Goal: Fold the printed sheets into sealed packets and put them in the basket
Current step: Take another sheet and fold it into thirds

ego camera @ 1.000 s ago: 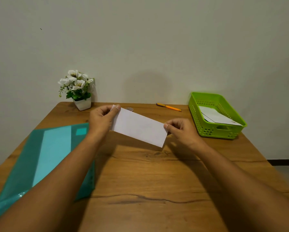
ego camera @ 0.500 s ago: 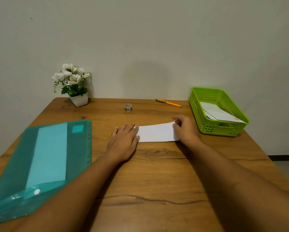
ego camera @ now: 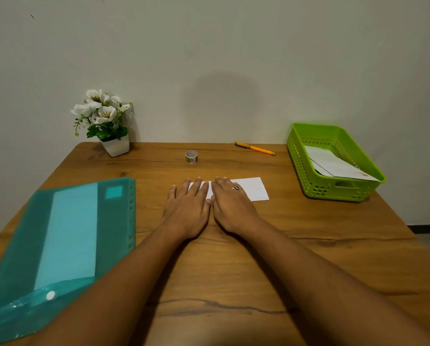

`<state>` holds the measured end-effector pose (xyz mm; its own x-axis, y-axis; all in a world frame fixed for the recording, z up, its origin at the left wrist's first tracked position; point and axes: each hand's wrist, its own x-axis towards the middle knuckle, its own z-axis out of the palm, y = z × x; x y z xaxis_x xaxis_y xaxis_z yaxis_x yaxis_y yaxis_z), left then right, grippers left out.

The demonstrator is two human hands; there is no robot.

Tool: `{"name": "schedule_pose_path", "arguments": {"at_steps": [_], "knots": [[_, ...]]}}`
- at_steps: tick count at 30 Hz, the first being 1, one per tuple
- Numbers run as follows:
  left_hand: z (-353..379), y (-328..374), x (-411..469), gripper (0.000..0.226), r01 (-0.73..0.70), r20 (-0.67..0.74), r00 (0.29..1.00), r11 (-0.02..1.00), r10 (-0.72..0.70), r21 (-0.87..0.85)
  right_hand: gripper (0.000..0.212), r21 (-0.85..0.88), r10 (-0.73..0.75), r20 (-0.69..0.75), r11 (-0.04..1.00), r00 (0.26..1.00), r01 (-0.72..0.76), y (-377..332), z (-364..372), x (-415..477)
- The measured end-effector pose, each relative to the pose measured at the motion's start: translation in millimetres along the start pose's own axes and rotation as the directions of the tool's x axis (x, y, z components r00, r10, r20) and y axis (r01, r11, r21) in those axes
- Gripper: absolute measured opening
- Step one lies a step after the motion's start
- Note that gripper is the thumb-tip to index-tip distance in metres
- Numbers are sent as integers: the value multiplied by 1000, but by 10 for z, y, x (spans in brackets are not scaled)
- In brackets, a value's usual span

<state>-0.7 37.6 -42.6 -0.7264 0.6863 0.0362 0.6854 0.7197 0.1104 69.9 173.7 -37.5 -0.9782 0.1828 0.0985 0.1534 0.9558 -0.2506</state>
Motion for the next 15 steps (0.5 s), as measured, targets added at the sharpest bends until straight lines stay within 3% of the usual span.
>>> {"name": "schedule_pose_path", "arguments": {"at_steps": [9, 15], "knots": [[3, -12, 28, 60, 14, 21, 1000, 1000, -14, 14, 56, -43, 203, 5, 978, 979, -202, 736, -148, -206], [-25, 12, 12, 60, 13, 36, 999, 1000, -13, 19, 56, -37, 205, 17, 978, 979, -205, 861, -170, -269]]}}
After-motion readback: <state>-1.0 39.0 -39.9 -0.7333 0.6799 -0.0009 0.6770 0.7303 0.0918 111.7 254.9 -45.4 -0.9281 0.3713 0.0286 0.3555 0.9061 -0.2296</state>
